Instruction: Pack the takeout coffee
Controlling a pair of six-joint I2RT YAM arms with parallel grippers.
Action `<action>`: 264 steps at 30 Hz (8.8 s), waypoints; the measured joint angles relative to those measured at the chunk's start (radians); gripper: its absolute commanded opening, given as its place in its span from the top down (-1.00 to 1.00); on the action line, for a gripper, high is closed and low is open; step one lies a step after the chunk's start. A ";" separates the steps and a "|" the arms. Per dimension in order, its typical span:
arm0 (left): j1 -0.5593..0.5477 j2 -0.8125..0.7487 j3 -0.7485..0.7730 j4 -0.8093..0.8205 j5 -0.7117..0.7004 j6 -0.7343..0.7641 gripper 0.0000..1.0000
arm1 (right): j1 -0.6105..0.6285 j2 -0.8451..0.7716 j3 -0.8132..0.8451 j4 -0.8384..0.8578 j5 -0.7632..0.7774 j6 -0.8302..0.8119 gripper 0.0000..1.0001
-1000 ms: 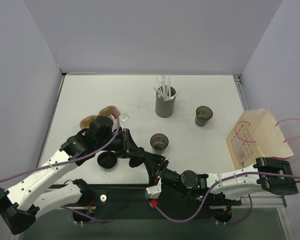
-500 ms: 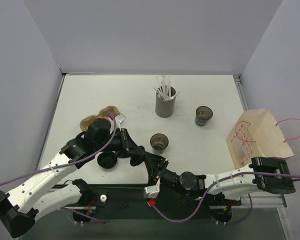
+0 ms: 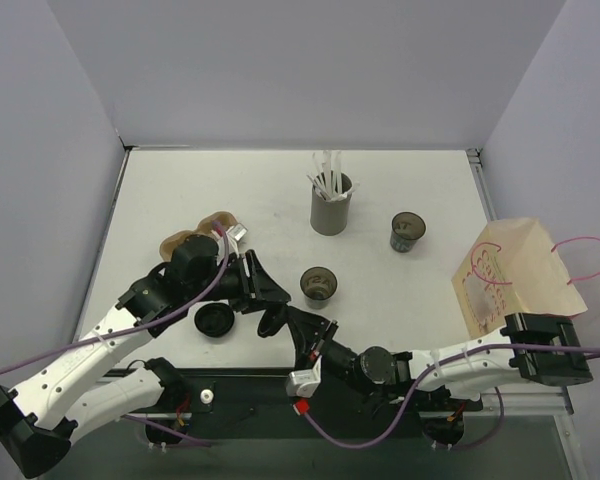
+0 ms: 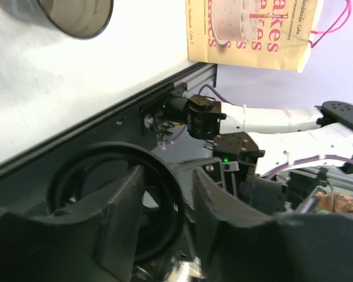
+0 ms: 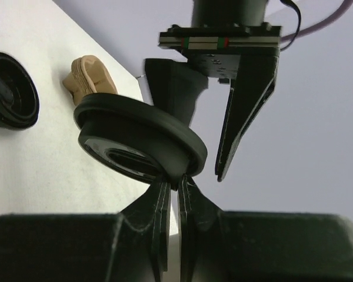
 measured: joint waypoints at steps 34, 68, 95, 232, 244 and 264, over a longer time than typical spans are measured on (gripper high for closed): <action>0.185 0.018 0.037 -0.171 -0.565 0.777 -0.56 | -0.748 0.273 1.169 -2.196 -0.457 1.346 1.00; 0.185 -0.011 0.036 -0.159 -0.577 0.802 -0.56 | -0.850 0.836 1.668 -2.539 -0.620 1.263 0.88; 0.187 -0.011 0.036 -0.158 -0.575 0.806 -0.55 | -0.887 0.893 1.668 -2.544 -0.617 1.259 0.67; 0.205 0.005 0.036 -0.146 -0.567 0.811 -0.55 | -0.767 0.430 1.032 -1.921 -0.369 1.544 0.34; 0.168 0.063 0.037 -0.107 -0.467 0.774 -0.54 | -0.828 0.294 1.006 -1.893 -0.416 1.633 0.10; 0.041 0.370 -0.005 0.282 -0.318 0.595 -0.51 | -0.913 0.194 0.690 -1.624 -0.566 1.843 0.15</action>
